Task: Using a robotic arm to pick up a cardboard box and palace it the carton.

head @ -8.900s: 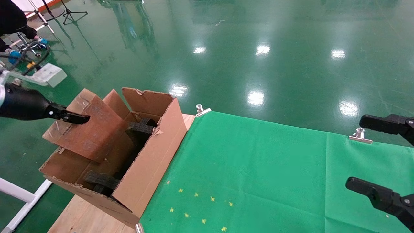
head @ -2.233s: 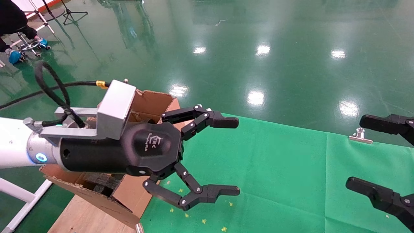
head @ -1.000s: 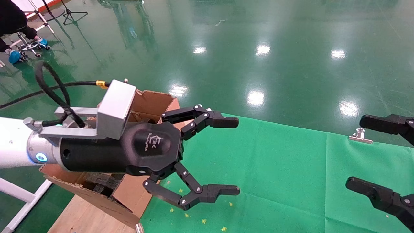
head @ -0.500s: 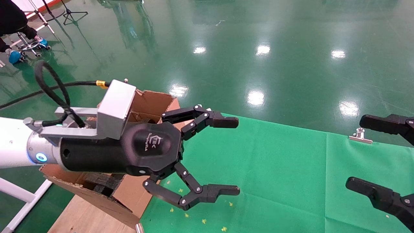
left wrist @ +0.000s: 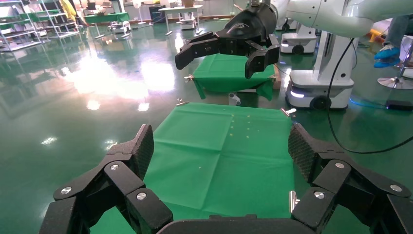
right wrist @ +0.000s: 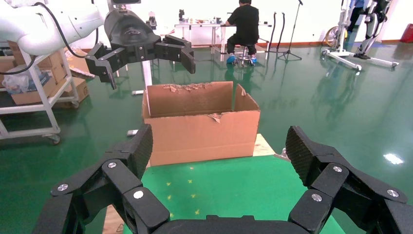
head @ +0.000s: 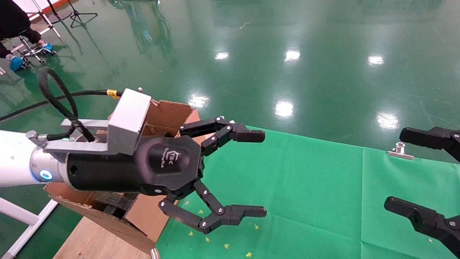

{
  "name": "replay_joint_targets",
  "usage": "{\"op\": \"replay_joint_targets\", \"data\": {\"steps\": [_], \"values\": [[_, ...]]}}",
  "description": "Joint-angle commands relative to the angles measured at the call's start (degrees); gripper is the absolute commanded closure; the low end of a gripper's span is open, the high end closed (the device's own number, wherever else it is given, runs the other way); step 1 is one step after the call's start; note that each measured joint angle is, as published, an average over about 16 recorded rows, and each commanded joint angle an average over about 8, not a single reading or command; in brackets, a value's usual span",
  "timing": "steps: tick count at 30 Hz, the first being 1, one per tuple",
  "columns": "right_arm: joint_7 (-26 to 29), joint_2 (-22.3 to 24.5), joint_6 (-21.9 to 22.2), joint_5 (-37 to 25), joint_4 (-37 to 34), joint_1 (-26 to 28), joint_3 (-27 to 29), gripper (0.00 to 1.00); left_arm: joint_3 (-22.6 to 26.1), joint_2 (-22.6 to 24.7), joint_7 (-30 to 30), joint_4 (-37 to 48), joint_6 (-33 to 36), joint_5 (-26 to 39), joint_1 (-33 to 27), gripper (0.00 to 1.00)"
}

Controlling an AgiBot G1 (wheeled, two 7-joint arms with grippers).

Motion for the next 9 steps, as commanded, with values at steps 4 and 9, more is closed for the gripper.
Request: {"op": "replay_joint_targets", "data": {"steps": [4,9], "values": [[0.0,0.0,0.0,0.0,0.0,0.0,0.0,0.00,0.0,0.0,0.0,0.0,0.0,0.0,0.0,0.00],[0.0,0.0,0.0,0.0,0.0,0.0,0.0,0.00,0.0,0.0,0.0,0.0,0.0,0.0,0.0,0.00]]}}
